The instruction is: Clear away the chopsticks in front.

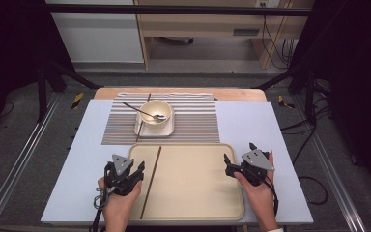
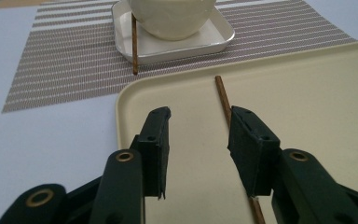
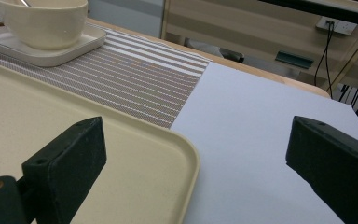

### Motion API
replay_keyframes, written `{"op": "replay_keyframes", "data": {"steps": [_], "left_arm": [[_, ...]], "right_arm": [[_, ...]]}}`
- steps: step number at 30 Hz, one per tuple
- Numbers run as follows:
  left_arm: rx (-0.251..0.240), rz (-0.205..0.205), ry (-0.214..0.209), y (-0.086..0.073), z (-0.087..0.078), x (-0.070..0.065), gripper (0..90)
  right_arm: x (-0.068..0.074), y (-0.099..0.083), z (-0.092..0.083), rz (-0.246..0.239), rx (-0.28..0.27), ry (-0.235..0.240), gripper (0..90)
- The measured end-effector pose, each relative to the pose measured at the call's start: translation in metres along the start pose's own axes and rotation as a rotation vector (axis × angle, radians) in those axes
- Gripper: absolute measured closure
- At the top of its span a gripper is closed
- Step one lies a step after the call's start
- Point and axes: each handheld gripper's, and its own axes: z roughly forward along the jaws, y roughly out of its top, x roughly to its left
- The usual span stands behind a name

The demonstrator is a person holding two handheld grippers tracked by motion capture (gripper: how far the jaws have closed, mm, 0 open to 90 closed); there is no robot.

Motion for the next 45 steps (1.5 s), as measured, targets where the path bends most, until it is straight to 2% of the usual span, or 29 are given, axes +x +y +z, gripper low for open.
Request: {"op": "replay_keyframes", "data": {"steps": [8, 10, 13, 16, 24, 26, 36, 40, 45], "left_arm": [[0.005, 0.086, -0.026, 0.025, 0.019, 0.006, 52.1], [0.012, 0.130, -0.017, 0.032, 0.027, 0.008, 48.4], [0.015, 0.136, -0.033, 0.038, 0.033, 0.010, 46.1], [0.024, 0.166, -0.037, 0.046, 0.042, 0.013, 43.8], [0.039, 0.171, -0.050, 0.060, 0.062, 0.030, 38.5], [0.036, 0.153, -0.056, 0.063, 0.068, 0.036, 37.1], [0.006, 0.204, -0.087, 0.075, 0.079, 0.045, 33.8], [0.001, 0.195, -0.092, 0.078, 0.081, 0.048, 33.6], [0.002, 0.163, -0.094, 0.079, 0.084, 0.054, 34.2]], "right_arm": [[0.000, 0.000, 0.000, 0.000, 0.005, -0.002, 5.0], [-0.001, 0.000, 0.000, -0.001, 0.005, -0.003, 5.0], [-0.001, 0.000, 0.000, -0.001, 0.005, -0.003, 5.0], [-0.001, 0.000, 0.000, -0.001, 0.006, -0.003, 5.0], [-0.002, -0.001, 0.000, -0.001, 0.004, -0.004, 5.1], [-0.002, -0.001, 0.000, -0.004, 0.005, -0.005, 5.1], [-0.002, -0.001, 0.000, -0.006, 0.005, -0.006, 5.1], [-0.002, -0.001, 0.000, -0.009, 0.005, -0.006, 5.1], [-0.001, 0.000, 0.000, -0.004, 0.005, -0.007, 5.1]]}}
